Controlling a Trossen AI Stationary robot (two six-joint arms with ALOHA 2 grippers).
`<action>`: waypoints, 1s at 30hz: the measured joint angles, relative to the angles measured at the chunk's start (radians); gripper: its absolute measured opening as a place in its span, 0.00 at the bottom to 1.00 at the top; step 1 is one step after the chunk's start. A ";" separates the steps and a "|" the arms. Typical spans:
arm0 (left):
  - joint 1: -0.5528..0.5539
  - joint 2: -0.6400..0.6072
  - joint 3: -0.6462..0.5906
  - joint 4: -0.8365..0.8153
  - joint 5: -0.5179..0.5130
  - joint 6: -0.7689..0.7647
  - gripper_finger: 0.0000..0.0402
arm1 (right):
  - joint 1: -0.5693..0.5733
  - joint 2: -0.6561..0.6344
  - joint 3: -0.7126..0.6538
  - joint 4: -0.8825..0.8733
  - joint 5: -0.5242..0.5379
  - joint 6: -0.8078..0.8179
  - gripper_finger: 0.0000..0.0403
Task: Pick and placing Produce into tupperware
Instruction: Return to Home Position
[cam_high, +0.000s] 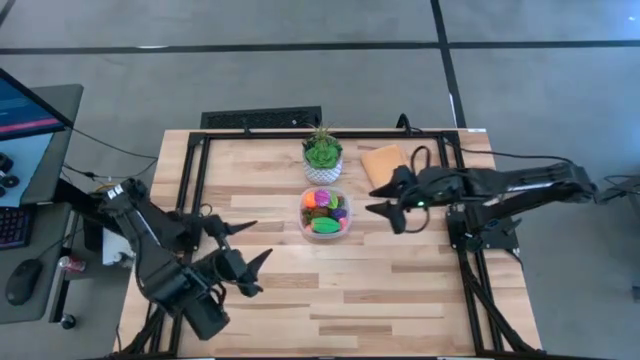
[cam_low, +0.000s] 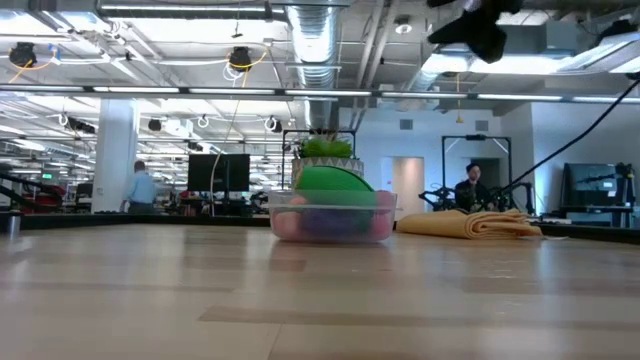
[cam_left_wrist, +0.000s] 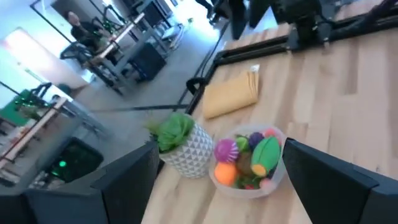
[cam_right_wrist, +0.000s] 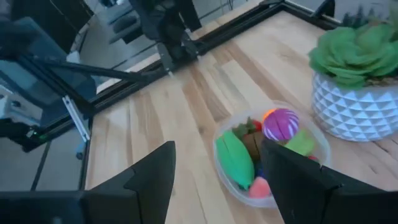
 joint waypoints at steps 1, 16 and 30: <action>0.010 0.003 -0.001 0.000 0.000 0.002 0.83 | 0.008 -0.022 0.000 -0.026 0.002 -0.004 0.65; 0.166 0.012 -0.008 0.011 -0.320 -0.156 0.83 | 0.022 -0.170 0.000 -0.219 0.007 -0.111 0.65; 0.173 0.012 -0.008 0.384 -0.329 -0.224 0.83 | 0.016 -0.171 0.000 -0.222 0.007 -0.242 0.65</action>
